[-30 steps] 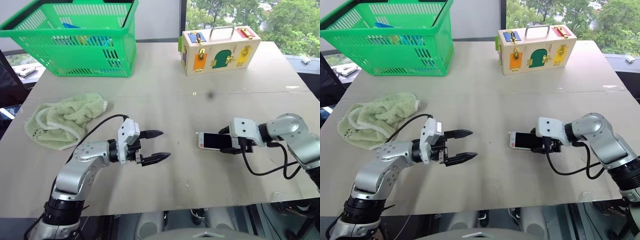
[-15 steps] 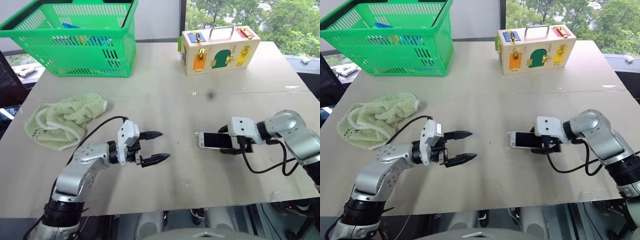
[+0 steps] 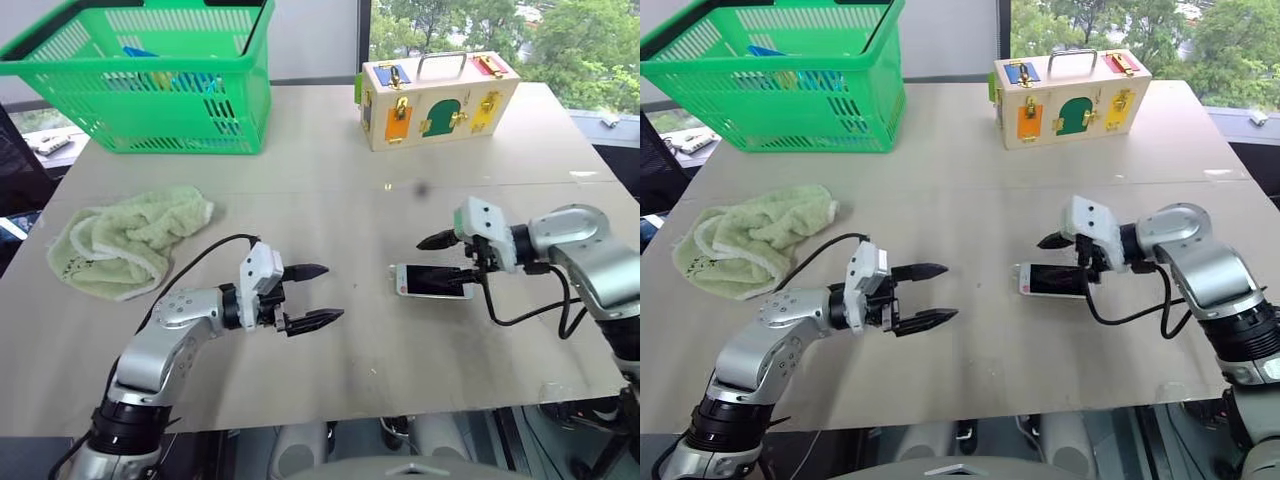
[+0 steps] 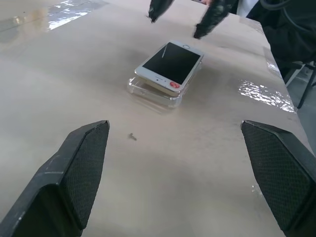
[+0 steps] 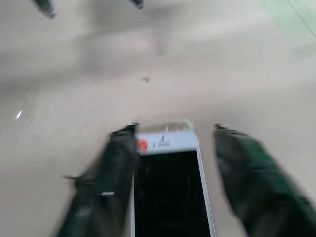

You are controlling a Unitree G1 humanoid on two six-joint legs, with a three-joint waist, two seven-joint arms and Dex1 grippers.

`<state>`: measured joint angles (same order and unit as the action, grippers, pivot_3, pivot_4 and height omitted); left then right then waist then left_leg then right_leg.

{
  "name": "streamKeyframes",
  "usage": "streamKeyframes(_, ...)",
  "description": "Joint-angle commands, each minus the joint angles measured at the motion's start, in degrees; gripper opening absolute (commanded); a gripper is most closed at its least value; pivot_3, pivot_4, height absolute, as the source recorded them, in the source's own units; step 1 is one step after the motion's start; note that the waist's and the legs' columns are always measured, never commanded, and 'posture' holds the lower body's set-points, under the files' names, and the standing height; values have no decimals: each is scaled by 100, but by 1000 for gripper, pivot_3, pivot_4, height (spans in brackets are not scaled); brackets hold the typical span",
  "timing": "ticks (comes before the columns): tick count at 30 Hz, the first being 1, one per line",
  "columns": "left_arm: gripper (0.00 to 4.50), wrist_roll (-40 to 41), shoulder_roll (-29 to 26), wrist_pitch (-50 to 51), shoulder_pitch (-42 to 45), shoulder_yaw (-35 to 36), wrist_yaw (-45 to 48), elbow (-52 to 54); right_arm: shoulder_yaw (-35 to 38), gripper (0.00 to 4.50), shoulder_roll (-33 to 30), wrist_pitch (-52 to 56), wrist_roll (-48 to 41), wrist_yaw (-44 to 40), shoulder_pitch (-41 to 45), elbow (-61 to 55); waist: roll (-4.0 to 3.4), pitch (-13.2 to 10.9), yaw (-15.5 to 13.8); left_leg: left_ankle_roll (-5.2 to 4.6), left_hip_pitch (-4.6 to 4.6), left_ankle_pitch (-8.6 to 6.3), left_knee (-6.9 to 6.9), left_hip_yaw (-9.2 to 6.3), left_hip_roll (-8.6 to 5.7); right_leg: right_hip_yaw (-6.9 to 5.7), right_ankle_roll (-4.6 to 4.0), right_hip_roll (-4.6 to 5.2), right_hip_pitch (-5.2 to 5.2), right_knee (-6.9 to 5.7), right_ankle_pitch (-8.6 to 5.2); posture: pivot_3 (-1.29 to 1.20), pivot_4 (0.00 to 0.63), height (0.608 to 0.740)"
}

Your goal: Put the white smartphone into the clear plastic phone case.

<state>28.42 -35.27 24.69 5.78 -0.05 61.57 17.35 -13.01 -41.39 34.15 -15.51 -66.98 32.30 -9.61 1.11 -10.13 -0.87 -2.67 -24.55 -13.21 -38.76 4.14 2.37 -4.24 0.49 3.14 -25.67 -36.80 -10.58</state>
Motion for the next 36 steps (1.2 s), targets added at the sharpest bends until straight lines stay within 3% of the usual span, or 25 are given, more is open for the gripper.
streamKeyframes(1,4398,73,21,-95,7,20,-56,124,-113,761,126,210,198,405,-46,114,0,0,-3,0,-1,0,0,2,-2,2,0,1,-1,0,0,0,150,740)
streamKeyframes(3,4398,71,26,-107,-5,8,-80,122,-412,30,95,140,466,464,-190,259,0,0,-11,0,-3,0,-1,2,-3,1,0,2,-1,1,0,0,150,740)
streamKeyframes(14,4398,40,68,-128,52,-57,-150,86,-1342,30,238,-307,1417,667,-402,880,26,45,20,2,60,-2,1,7,7,4,-1,-1,39,-4,0,0,150,740)
streamKeyframes(36,4398,-31,139,-150,80,-127,-272,34,-1794,30,612,141,1881,442,-439,1700,25,251,16,33,92,-20,19,8,19,-81,-2,101,57,9,-2,0,150,740)
